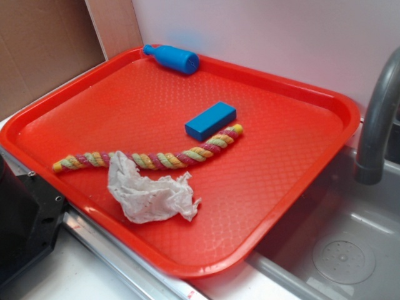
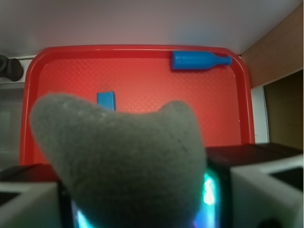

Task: Grab the gray animal.

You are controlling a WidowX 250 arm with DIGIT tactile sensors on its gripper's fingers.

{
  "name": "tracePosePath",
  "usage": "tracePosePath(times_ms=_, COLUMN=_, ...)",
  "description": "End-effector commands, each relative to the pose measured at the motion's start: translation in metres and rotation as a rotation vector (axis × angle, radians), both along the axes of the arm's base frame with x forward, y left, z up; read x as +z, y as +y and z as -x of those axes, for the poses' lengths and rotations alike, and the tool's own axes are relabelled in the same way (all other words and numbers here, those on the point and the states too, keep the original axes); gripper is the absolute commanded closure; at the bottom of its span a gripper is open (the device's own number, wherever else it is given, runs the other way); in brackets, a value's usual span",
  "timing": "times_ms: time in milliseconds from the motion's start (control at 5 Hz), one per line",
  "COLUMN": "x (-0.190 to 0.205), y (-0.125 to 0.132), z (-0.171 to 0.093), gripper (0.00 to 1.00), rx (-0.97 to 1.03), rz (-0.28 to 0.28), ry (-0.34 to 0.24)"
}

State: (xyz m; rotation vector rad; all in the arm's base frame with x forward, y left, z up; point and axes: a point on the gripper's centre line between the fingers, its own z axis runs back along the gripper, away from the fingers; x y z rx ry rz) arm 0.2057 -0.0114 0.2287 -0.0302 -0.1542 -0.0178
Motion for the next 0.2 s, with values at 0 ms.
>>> tracePosePath(times_ms=0, x=0.0026, y=0.0145, z=0.0126, gripper=1.0, rx=0.003, rz=0.004, ry=-0.019)
